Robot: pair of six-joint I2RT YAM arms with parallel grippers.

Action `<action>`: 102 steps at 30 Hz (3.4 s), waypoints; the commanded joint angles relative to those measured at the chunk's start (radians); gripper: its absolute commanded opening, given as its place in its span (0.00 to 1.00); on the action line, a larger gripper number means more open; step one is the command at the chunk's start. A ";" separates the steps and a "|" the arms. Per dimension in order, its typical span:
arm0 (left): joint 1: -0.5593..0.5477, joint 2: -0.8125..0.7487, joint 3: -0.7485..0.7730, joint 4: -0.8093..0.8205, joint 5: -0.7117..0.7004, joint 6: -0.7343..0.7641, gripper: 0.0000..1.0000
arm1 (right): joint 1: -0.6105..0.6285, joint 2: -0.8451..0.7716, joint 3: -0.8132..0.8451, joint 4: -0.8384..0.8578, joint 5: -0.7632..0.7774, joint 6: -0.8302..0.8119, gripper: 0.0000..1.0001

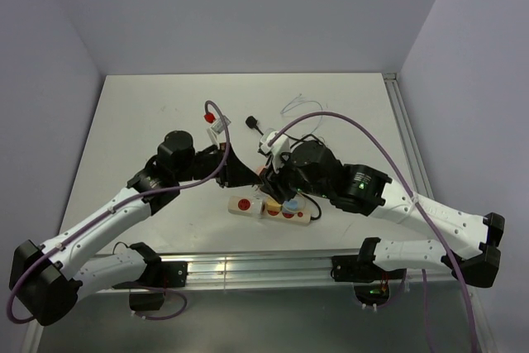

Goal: Insert the plug

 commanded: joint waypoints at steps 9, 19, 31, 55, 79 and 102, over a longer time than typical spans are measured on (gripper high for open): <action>-0.020 -0.083 0.022 -0.055 -0.121 0.138 0.00 | 0.007 -0.153 -0.056 0.026 0.003 0.136 1.00; -0.020 -0.253 -0.060 0.165 0.083 0.181 0.00 | -0.016 -0.265 0.015 0.081 -0.343 0.335 0.88; -0.021 -0.362 -0.074 0.265 0.221 0.135 0.01 | -0.016 -0.172 0.070 0.204 -0.472 0.386 0.70; -0.026 -0.385 -0.042 0.132 0.173 0.196 0.35 | -0.028 0.017 0.187 0.244 -0.580 0.288 0.00; -0.024 -0.770 0.025 -0.582 -0.906 0.044 0.91 | -0.177 0.635 0.440 0.132 -0.104 -0.302 0.00; -0.026 -0.816 0.027 -0.611 -0.903 0.081 0.90 | -0.021 0.620 0.086 0.202 -0.043 -0.173 0.00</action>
